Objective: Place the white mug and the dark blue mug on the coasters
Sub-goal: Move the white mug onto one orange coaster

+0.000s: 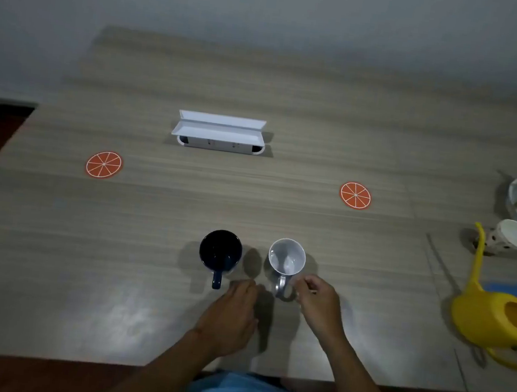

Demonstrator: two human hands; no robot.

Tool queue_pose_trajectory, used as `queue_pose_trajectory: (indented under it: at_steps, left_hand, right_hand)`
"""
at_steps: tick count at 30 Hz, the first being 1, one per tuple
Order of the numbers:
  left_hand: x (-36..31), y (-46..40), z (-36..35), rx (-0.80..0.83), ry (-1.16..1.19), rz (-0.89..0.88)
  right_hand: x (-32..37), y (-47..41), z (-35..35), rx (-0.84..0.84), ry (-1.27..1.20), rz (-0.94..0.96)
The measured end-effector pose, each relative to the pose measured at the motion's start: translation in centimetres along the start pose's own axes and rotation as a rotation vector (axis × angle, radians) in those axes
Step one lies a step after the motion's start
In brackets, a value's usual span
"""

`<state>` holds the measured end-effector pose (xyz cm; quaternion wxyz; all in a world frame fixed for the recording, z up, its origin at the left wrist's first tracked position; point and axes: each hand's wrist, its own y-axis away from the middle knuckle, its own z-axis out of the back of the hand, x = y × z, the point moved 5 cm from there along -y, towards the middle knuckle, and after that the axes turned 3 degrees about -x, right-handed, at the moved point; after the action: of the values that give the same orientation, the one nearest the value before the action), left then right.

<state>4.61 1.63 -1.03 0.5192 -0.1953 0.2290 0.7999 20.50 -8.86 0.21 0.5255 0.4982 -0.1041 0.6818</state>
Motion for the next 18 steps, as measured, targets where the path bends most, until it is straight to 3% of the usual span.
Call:
queue_pose_trajectory:
  at_steps: [11,18]
  left_hand:
    - [2.1,-0.5,-4.3,0.277,-0.292,0.116]
    - [1.0,-2.8,-4.4,0.187,-0.309,0.098]
  right_hand:
    - [-0.4,0.7,-2.7,0.204,-0.230,-0.164]
    - [-1.0,-0.3,-0.1,0.096,-0.392,-0.097]
